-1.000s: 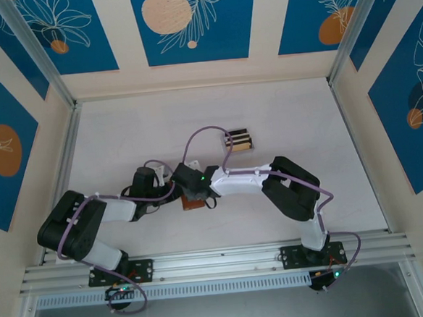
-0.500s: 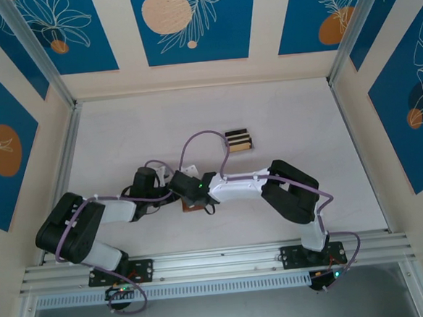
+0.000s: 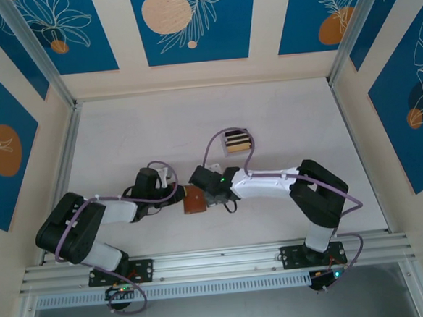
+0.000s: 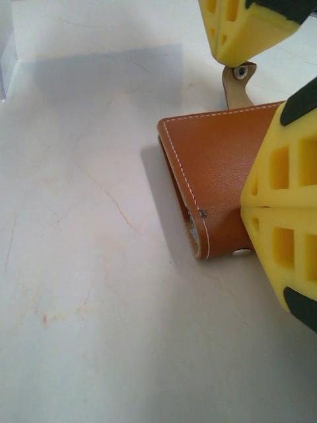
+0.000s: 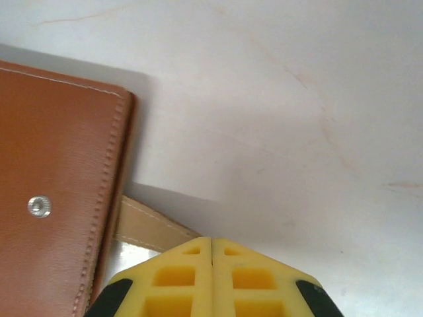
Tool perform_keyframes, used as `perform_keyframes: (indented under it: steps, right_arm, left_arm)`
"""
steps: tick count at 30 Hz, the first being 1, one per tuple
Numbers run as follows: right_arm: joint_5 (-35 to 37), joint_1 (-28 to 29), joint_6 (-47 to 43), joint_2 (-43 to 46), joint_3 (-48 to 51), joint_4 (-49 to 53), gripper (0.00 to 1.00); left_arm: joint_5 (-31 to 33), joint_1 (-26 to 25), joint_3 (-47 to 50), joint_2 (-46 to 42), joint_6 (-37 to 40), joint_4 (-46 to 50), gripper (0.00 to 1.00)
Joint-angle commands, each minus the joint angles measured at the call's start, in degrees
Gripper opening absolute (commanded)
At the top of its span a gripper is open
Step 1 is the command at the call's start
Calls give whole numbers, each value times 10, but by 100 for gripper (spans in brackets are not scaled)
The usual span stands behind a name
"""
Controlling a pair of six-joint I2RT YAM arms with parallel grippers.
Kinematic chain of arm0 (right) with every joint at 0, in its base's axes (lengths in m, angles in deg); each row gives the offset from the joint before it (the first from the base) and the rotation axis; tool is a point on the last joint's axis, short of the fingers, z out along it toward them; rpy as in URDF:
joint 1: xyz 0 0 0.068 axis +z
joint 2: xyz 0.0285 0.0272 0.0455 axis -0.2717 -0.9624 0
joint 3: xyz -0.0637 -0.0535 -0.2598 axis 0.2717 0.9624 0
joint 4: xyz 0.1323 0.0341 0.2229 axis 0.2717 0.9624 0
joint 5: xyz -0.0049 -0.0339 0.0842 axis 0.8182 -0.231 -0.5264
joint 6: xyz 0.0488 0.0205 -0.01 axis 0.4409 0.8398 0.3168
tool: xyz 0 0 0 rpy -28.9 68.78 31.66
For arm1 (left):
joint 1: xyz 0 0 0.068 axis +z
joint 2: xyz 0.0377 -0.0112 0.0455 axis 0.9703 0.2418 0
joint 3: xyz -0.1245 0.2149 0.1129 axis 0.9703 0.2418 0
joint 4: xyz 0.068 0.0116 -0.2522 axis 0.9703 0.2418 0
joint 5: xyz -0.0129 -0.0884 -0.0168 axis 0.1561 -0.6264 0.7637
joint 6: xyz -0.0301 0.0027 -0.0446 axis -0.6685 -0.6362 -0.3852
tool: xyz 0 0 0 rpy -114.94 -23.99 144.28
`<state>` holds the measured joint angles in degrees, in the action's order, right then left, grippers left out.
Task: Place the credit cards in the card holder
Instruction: Open the button on the card holder.
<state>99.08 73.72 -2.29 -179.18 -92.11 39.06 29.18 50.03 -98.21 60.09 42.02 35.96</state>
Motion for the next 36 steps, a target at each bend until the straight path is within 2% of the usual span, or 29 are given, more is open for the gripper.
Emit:
perform_keyframes:
  steps: [1,3,7,9,13,14,18,20,30,36]
  right_arm:
    - [-20,-21,47,18,29,20,10]
    - [-24,-28,70,28,47,2,18]
    - [24,-12,91,69,51,6,23]
    - [51,4,85,91,29,29,28]
    - [44,30,50,98,-27,51,31]
    - [26,35,36,93,-38,43,30]
    - [-47,30,20,42,-72,18,9]
    - [-59,26,22,18,-78,10,4]
    - [-99,-50,45,-17,11,-46,3]
    - [-129,-41,34,-63,-5,-70,6]
  left_arm:
    - [29,-6,10,26,15,56,0]
    - [29,-13,8,27,14,52,0]
    - [31,-23,8,26,7,46,0]
    - [35,-27,9,23,4,46,0]
    - [44,-35,13,21,0,42,0]
    - [46,-36,13,22,-1,40,0]
    - [47,-41,15,31,-8,26,0]
    - [50,-44,15,34,-8,26,0]
    - [74,-54,6,5,13,76,0]
    - [64,-56,-1,7,17,84,0]
